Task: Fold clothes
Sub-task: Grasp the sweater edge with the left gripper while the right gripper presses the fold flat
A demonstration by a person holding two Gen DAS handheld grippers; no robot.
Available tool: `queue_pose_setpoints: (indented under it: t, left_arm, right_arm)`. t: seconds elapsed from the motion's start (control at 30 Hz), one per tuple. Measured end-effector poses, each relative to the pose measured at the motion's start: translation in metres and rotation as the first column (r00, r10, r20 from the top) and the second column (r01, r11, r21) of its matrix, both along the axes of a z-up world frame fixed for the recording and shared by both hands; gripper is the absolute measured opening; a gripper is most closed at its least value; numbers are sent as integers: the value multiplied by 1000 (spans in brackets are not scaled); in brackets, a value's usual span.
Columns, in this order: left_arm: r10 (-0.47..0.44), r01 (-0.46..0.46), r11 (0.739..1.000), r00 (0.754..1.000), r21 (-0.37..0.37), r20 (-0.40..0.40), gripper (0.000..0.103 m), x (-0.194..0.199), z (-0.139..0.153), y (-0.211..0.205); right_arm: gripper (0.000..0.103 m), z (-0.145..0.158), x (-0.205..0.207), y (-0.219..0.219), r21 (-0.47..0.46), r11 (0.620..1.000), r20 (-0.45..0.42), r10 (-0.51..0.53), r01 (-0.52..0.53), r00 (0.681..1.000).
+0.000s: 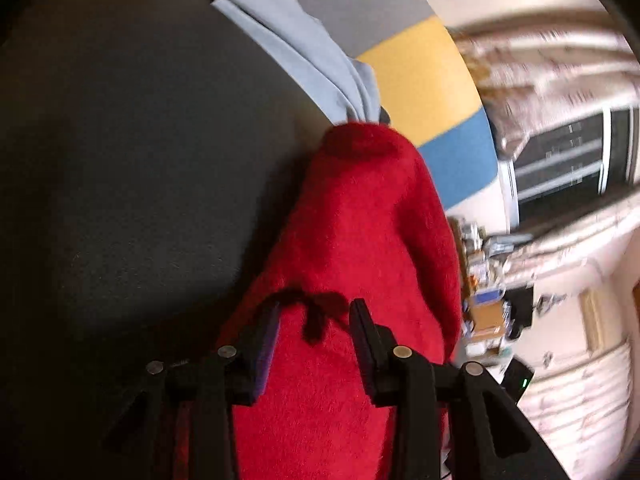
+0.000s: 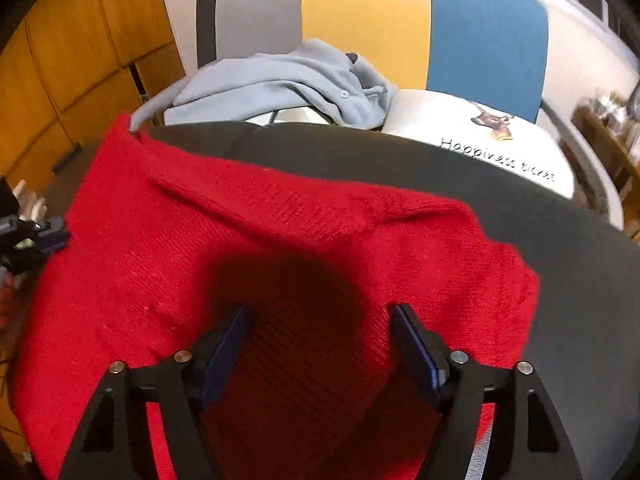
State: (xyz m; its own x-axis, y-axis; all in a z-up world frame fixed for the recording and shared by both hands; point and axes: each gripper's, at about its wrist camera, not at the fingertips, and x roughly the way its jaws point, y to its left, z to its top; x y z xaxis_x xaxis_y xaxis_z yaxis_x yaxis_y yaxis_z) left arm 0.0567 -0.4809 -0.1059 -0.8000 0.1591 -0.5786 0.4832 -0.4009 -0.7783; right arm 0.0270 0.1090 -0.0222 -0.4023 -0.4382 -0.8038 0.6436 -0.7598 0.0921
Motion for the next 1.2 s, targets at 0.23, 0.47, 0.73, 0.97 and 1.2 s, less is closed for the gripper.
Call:
queue_pose_setpoints:
  t: [0.23, 0.47, 0.73, 0.97, 1.2]
  left_arm:
    - [61, -58, 993, 998, 99, -28, 33, -15, -11, -5]
    - [94, -99, 995, 971, -10, -219, 5, 12, 30, 16]
    - [13, -12, 993, 1000, -117, 12, 7, 16, 2, 37]
    - [84, -86, 991, 996, -105, -30, 23, 41, 10, 7]
    - [111, -104, 980, 993, -170, 29, 31, 0, 23, -49]
  right_arm:
    - [19, 3, 4, -6, 15, 1000, 18, -15, 15, 1000]
    - [13, 30, 10, -8, -10, 1000, 0, 5, -5, 1000]
    - [14, 50, 6, 35, -56, 996, 71, -70, 74, 995]
    - [47, 13, -4, 64, -41, 972, 95, -228, 233, 969]
    - [60, 27, 24, 31, -55, 995, 16, -83, 83, 996]
